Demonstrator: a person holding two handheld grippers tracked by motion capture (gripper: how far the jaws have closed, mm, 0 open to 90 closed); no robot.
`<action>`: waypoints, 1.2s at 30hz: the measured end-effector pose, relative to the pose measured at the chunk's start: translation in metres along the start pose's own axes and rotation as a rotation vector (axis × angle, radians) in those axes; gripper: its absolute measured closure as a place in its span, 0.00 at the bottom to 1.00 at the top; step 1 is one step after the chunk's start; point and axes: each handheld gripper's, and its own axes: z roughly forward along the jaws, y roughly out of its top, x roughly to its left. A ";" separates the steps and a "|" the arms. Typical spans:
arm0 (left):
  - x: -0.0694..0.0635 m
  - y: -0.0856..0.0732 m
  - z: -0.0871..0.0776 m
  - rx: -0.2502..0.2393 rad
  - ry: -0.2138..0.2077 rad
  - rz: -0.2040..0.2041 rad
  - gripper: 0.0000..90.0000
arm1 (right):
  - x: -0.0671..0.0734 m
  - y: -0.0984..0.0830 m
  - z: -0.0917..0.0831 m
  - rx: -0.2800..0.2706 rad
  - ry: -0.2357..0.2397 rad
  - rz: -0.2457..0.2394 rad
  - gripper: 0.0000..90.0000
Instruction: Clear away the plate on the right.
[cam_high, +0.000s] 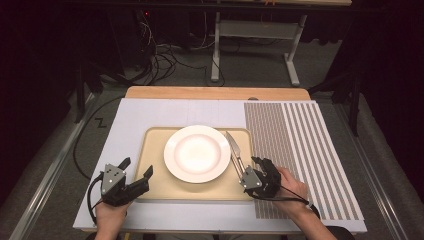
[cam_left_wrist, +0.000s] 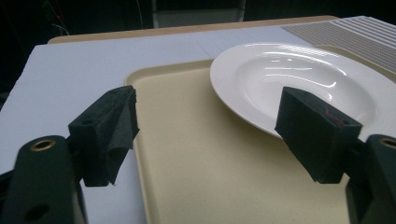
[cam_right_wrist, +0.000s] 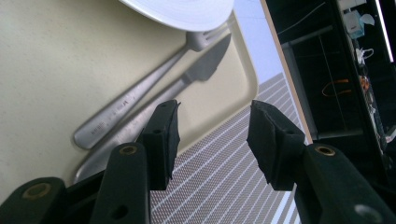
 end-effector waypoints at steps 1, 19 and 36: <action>0.000 0.000 0.001 0.000 -0.002 0.002 0.25 | -0.001 -0.001 -0.001 0.004 -0.001 0.008 0.60; 0.000 0.003 0.006 0.001 -0.014 0.005 0.25 | -0.033 -0.034 -0.004 -0.018 0.000 0.199 0.56; -0.002 0.005 0.014 0.009 -0.031 0.011 0.25 | -0.063 -0.107 -0.019 -0.087 0.026 0.572 0.52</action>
